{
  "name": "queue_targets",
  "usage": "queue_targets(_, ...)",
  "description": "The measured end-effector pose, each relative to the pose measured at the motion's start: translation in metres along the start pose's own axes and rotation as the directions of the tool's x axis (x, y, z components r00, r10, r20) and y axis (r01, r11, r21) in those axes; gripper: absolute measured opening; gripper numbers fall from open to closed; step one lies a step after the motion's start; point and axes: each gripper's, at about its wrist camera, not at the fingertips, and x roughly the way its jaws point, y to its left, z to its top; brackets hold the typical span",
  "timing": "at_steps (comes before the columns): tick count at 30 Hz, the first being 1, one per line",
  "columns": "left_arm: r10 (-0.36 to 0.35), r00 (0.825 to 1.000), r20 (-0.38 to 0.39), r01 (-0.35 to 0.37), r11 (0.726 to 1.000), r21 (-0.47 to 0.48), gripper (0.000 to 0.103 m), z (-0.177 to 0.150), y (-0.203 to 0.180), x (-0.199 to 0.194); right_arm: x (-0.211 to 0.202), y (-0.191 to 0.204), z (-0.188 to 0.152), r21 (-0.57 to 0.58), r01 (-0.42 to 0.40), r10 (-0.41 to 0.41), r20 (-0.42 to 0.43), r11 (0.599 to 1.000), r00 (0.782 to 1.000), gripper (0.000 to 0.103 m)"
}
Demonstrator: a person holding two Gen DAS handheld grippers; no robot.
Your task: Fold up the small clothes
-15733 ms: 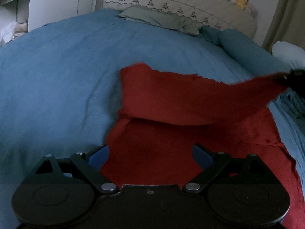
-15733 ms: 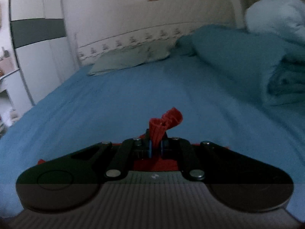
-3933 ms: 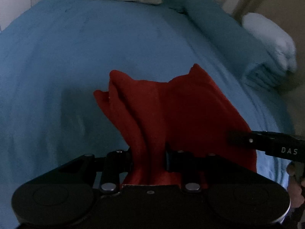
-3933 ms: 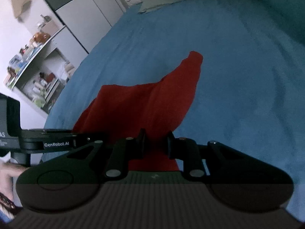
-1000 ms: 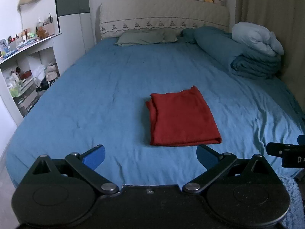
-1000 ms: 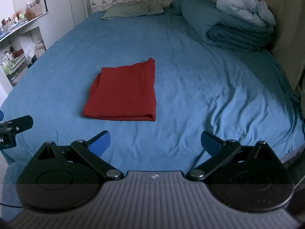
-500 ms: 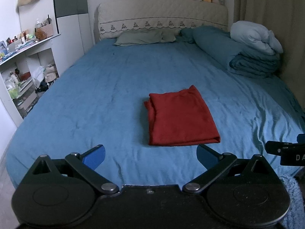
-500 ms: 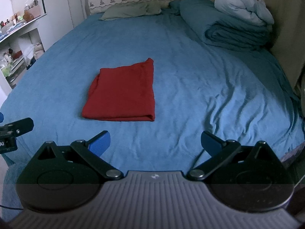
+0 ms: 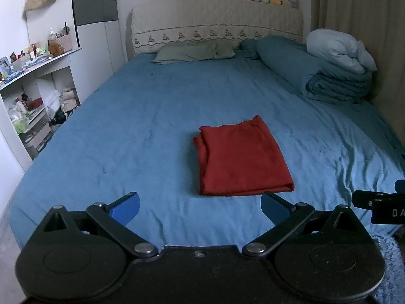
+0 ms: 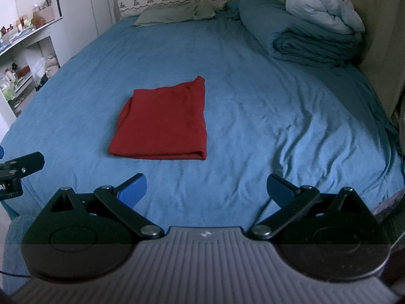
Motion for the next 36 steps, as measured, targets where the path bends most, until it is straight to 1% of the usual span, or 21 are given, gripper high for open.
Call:
queue_targets(12,0.000,1.000,0.004,0.000,1.000,0.001,0.103,-0.0013,0.0010,-0.0013,0.0011,-0.0036,0.0012,0.003,-0.001,0.001,-0.003,1.000,1.000,0.103)
queue_targets(30,-0.006,1.000,0.006,0.006,1.000,0.003,0.103,-0.0005,0.0030,-0.0032,-0.0010,0.0032,-0.0021,0.003,0.010,-0.010,0.005,1.000,1.000,0.103)
queue_targets(36,-0.003,1.000,0.027,0.003,1.000,0.009,0.103,-0.0005,0.0051,-0.0066,-0.0027,0.0031,-0.0007,-0.001,0.012,-0.012,0.007,1.000,1.000,0.103)
